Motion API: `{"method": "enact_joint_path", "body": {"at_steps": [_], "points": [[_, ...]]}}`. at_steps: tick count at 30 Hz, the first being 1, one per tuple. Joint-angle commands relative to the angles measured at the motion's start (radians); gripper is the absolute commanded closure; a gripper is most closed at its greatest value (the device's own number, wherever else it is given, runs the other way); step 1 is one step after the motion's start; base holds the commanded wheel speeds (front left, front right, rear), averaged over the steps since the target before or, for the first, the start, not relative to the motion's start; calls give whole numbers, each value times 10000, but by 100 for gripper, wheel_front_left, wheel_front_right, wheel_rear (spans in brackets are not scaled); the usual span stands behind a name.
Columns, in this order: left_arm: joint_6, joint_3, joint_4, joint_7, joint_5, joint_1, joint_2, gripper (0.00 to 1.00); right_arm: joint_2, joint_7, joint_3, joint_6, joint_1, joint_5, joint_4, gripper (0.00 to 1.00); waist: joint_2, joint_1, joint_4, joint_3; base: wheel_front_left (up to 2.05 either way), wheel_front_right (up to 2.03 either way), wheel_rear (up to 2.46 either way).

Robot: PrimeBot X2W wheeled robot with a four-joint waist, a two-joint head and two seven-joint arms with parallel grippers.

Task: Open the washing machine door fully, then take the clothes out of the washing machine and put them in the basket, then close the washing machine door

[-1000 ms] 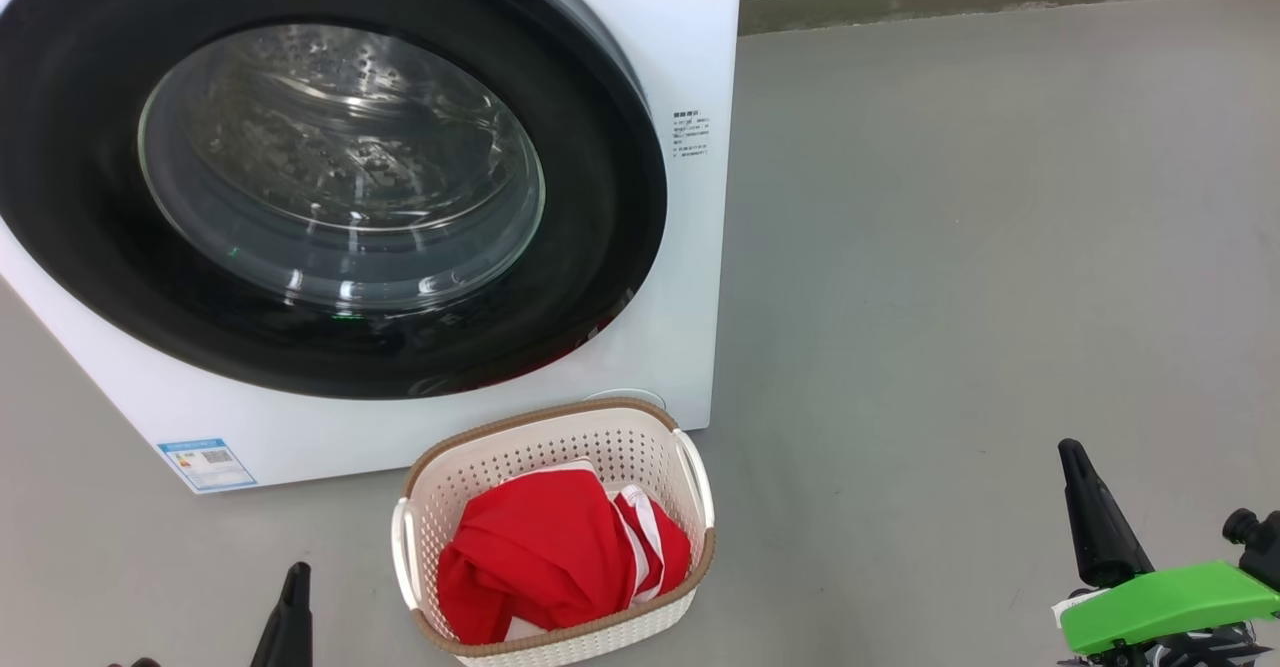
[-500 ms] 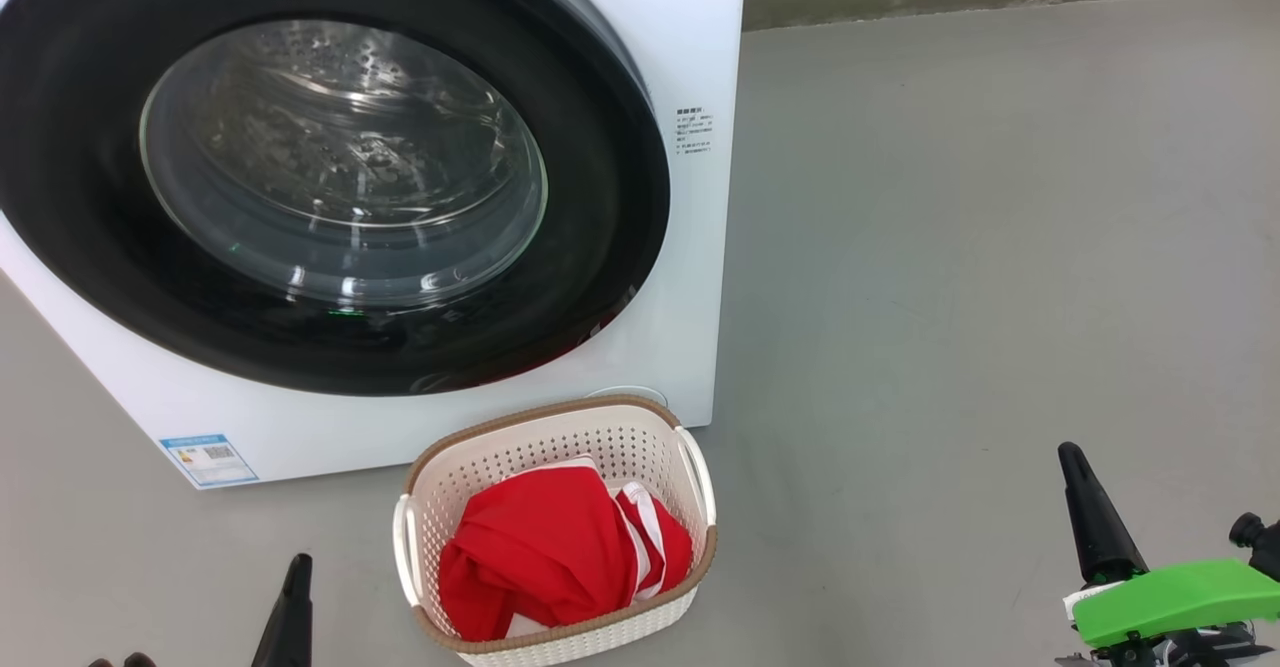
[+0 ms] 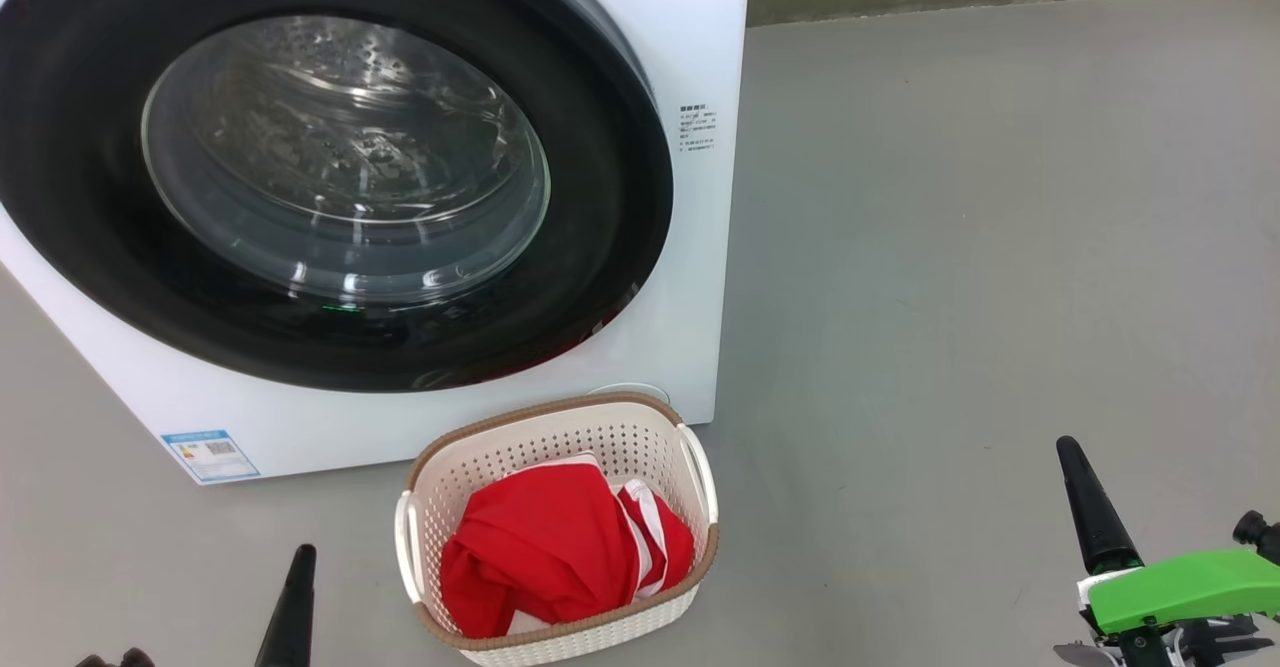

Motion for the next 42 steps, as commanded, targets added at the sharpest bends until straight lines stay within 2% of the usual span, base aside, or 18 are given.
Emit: {"method": "enact_joint_path", "body": {"at_steps": [1, 42], "points": [[-48, 268, -176, 91, -288, -530, 67, 100, -88, 70, 46, -5, -529, 313, -218, 100, -1, -1, 4, 5, 0, 0, 0], [-71, 389, 93, 1221, -4625, -1224, 24, 100, 70, 1238, -180, -9, -982, 4404, 79, 100, -1, -1, 110, 130, 0, 0, 0]]}}
